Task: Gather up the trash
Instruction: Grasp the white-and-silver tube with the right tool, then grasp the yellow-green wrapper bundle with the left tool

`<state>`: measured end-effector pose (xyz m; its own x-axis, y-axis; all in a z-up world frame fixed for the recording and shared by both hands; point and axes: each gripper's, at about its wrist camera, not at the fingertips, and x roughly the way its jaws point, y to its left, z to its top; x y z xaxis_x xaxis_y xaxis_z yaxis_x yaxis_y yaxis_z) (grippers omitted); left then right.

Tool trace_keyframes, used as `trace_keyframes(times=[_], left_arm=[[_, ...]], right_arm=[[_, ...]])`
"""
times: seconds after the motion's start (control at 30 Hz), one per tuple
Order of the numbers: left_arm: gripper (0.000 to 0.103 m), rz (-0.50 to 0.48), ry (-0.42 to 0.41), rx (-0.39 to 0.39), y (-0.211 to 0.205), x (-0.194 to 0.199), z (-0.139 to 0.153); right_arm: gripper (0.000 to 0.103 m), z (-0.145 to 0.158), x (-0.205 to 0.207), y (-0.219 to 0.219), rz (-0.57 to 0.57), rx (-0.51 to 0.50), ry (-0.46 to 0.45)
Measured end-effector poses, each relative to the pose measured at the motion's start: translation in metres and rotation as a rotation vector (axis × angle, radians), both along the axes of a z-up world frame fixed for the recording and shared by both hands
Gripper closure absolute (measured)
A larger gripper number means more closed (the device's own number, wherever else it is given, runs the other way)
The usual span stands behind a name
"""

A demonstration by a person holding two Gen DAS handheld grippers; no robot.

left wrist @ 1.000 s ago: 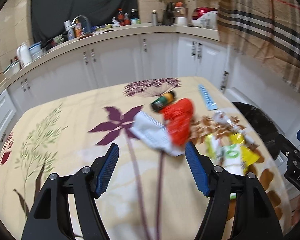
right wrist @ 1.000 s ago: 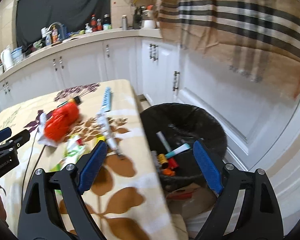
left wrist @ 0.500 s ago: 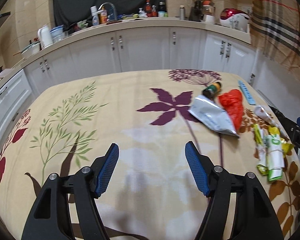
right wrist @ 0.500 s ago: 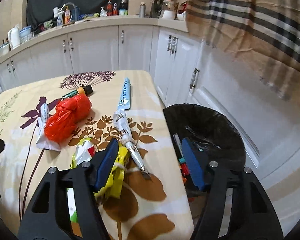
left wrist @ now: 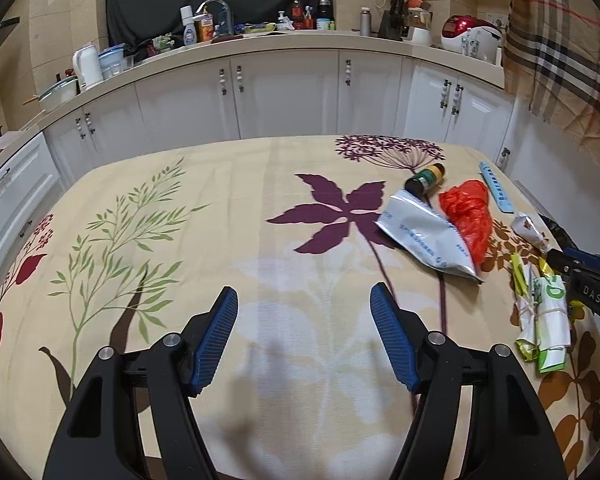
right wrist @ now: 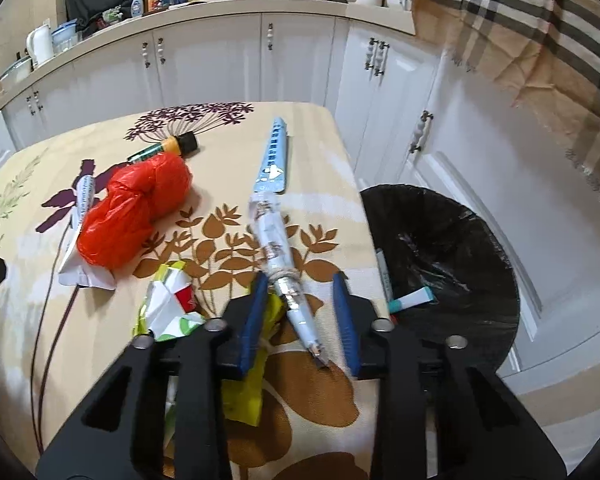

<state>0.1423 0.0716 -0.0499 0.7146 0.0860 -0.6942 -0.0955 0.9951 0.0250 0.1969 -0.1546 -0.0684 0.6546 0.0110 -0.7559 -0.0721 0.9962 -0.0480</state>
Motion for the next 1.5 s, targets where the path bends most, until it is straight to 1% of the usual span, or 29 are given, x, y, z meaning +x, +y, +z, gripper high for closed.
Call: trace_keyframes(times=[0.13, 0.2, 0.37, 0.63, 0.87, 1.07, 1.23, 1.43, 1.5], left_arm=[[0.036, -0.017, 0.001, 0.000, -0.008, 0.000, 0.000], [0.036, -0.020, 0.004, 0.000, -0.010, 0.001, 0.000], [0.036, -0.020, 0.007, -0.006, -0.011, 0.003, 0.000], [0.036, -0.050, 0.000, -0.016, -0.023, 0.002, 0.002], [0.036, -0.124, 0.004, -0.026, -0.051, -0.003, 0.003], [0.036, -0.212, 0.009, -0.042, -0.085, -0.006, 0.001], [0.036, -0.251, 0.032, -0.042, -0.105, -0.002, -0.005], [0.036, -0.275, 0.060, -0.049, -0.117, 0.005, -0.010], [0.038, -0.283, 0.070, -0.043, -0.119, 0.008, -0.013]], right_arm=[[0.088, 0.002, -0.001, 0.001, 0.024, 0.024, 0.009], [0.094, 0.002, -0.002, 0.000, 0.024, 0.035, 0.006], [0.094, 0.005, -0.005, -0.007, 0.008, 0.057, -0.009], [0.094, 0.009, -0.018, -0.010, -0.002, 0.067, -0.033], [0.094, 0.018, -0.042, -0.019, -0.031, 0.066, -0.074], [0.094, 0.023, -0.063, -0.031, -0.052, 0.060, -0.105], [0.094, 0.023, -0.073, -0.044, -0.069, 0.074, -0.115], [0.094, 0.020, -0.079, -0.056, -0.084, 0.094, -0.117], [0.094, 0.019, -0.079, -0.059, -0.086, 0.100, -0.116]])
